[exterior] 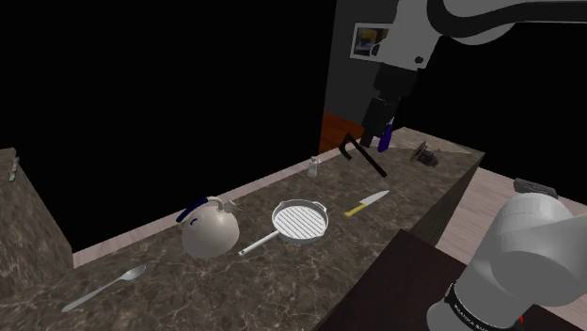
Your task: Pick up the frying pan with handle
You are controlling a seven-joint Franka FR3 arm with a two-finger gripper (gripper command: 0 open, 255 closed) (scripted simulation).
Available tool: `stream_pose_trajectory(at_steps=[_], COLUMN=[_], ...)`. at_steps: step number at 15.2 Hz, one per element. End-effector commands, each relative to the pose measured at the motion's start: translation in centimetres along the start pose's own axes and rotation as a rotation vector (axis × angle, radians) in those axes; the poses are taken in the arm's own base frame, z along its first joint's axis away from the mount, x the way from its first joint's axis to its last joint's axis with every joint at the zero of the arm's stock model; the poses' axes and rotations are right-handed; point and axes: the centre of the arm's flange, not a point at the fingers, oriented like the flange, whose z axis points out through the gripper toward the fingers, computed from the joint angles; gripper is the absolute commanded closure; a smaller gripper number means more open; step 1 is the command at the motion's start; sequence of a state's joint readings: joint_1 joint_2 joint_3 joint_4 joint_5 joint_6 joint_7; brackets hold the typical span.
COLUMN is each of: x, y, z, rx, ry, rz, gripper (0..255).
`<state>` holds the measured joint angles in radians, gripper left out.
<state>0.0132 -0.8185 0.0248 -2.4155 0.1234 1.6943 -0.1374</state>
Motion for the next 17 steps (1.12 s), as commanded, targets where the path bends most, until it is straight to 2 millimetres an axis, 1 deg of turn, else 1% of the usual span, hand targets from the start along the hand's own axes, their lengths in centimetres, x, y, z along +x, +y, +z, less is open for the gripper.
stream_pose_trajectory(at_steps=[1, 17], x=[0.0, 8.6], y=[0.0, -0.1], z=[0.0, 19.3], rx=[0.0, -0.051], ry=[0.0, -0.004], rz=[0.0, -0.014], gripper=[0, 0])
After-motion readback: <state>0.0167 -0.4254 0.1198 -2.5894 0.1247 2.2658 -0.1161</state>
